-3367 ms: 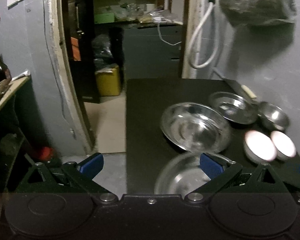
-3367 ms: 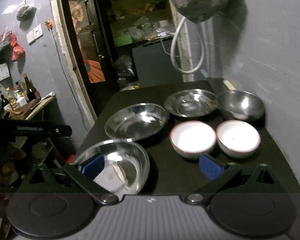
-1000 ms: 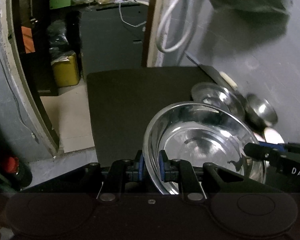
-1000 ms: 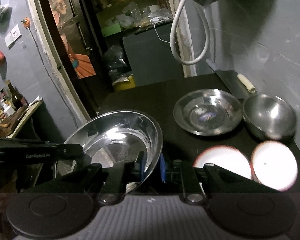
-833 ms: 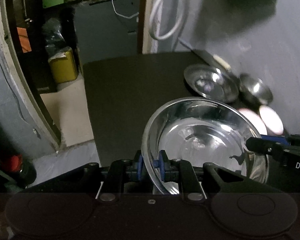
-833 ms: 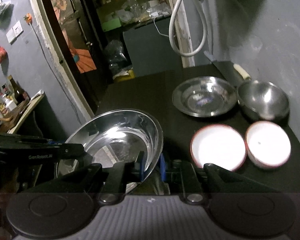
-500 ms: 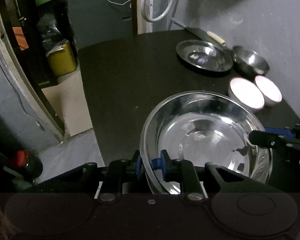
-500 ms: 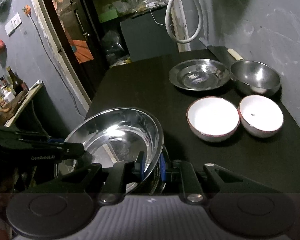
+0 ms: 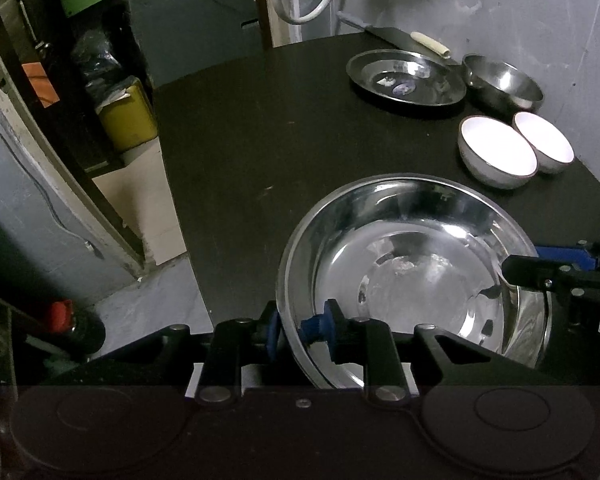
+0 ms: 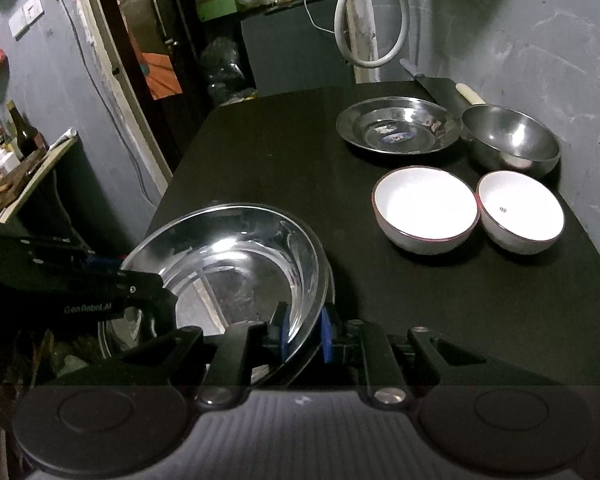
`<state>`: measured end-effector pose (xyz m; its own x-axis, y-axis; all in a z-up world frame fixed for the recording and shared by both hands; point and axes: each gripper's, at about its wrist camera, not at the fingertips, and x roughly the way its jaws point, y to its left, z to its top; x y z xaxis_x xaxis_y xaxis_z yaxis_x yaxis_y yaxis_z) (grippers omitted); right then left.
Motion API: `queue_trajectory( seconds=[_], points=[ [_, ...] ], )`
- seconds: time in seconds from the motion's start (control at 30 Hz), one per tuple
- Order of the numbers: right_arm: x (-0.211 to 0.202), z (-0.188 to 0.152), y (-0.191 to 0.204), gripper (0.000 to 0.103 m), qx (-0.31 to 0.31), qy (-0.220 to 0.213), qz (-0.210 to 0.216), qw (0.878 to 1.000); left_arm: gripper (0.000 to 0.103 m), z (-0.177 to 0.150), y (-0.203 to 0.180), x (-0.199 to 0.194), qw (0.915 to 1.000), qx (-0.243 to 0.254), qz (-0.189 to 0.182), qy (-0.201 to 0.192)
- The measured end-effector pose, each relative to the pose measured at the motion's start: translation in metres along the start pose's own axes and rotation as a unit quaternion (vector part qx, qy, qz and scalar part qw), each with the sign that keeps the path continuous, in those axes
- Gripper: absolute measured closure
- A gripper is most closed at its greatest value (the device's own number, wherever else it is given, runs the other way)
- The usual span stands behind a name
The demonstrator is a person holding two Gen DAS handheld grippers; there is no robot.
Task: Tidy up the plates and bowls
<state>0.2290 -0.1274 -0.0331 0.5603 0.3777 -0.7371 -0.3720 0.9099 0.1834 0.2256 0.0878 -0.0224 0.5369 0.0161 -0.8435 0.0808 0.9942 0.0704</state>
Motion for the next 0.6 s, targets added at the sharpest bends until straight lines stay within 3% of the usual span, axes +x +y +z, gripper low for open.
queue_trajectory(
  seconds=[0.6],
  points=[
    [0.007, 0.001, 0.015, 0.082, -0.055, 0.007, -0.04, 0.998, 0.077, 0.003, -0.004, 0.013, 0.9999, 0.006, 0.002, 0.014]
  ],
)
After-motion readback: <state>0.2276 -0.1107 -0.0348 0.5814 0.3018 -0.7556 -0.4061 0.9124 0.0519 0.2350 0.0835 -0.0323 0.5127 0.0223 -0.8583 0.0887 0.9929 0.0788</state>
